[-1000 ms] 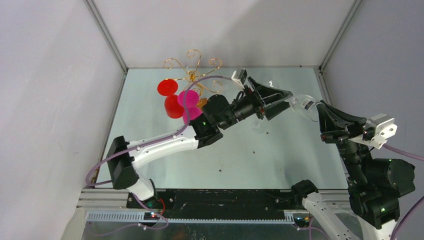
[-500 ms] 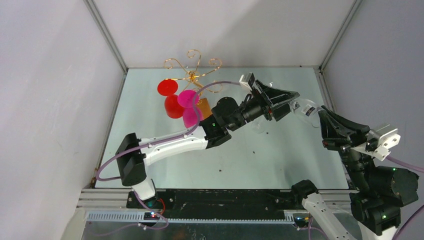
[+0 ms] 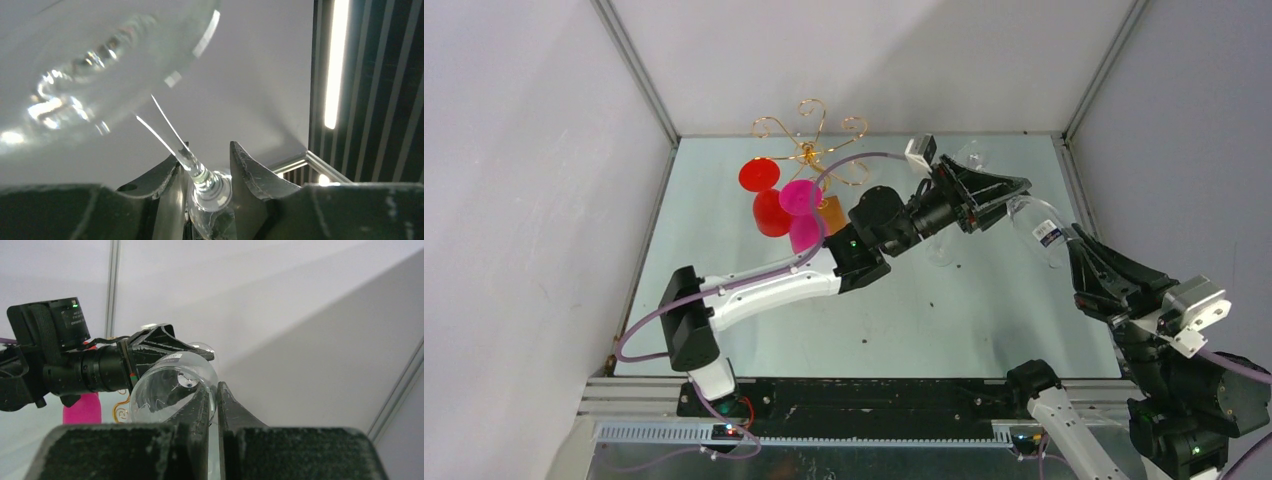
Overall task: Place the wine glass upside down on the wine glass rack
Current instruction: Turn the wine glass upside down at the wine rack.
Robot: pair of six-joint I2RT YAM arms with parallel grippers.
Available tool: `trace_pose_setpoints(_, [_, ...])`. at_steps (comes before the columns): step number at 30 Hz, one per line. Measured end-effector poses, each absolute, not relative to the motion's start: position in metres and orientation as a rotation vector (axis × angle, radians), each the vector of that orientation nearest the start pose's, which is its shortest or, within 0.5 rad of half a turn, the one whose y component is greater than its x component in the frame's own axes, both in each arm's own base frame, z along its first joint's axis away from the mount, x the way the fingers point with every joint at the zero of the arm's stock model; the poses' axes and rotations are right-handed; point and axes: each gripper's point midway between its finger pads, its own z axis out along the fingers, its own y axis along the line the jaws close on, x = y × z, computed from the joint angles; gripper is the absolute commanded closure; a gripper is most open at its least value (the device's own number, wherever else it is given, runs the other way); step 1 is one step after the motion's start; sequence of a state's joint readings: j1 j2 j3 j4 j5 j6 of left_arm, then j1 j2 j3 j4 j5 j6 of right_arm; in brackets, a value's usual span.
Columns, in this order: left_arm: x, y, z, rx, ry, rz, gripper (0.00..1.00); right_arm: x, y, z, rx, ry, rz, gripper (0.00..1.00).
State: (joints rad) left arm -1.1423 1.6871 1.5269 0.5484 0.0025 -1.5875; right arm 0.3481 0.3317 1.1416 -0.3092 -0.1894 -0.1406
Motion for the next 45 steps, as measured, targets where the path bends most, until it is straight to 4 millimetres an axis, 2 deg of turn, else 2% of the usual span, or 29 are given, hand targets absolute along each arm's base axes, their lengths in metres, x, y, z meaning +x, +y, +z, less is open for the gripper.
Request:
trace_pose_setpoints(6, [0.182,-0.503,0.500,-0.285,1.541,-2.254,0.68,0.106,0.071,0.499,-0.447,0.970,0.283,1.00])
trace_pose_setpoints(12, [0.182,-0.501,0.503,-0.273,1.522,-2.249,0.79,0.105,0.069,0.492,-0.450,0.976,0.275,1.00])
trace_pose_setpoints(14, [0.182,-0.501,0.505,-0.269,1.515,-2.246,0.84,0.105,0.069,0.492,-0.450,0.976,0.274,0.92])
trace_pose_setpoints(17, [0.182,-0.500,0.507,-0.270,1.505,-2.248,0.90,0.104,0.070,0.491,-0.451,0.982,0.277,0.75])
trace_pose_setpoints(20, [0.185,-0.498,0.509,-0.276,1.484,-2.237,0.99,0.104,0.074,0.482,-0.470,1.012,0.304,0.64])
trace_pose_setpoints(26, [0.194,-0.495,0.510,-0.295,1.458,-2.194,1.00,0.102,0.076,0.471,-0.480,1.049,0.323,0.39])
trace_pose_setpoints(30, [0.196,-0.491,0.514,-0.295,1.433,-2.167,1.00,0.100,0.074,0.467,-0.482,1.061,0.317,0.26])
trace_pose_setpoints(38, [0.201,-0.474,0.527,-0.207,1.376,-2.082,1.00,0.096,0.071,0.457,-0.476,1.090,0.314,0.17])
trace_pose_setpoints(45, [0.209,-0.441,0.535,-0.011,1.386,-1.906,1.00,0.086,0.070,0.443,-0.455,1.133,0.368,0.16])
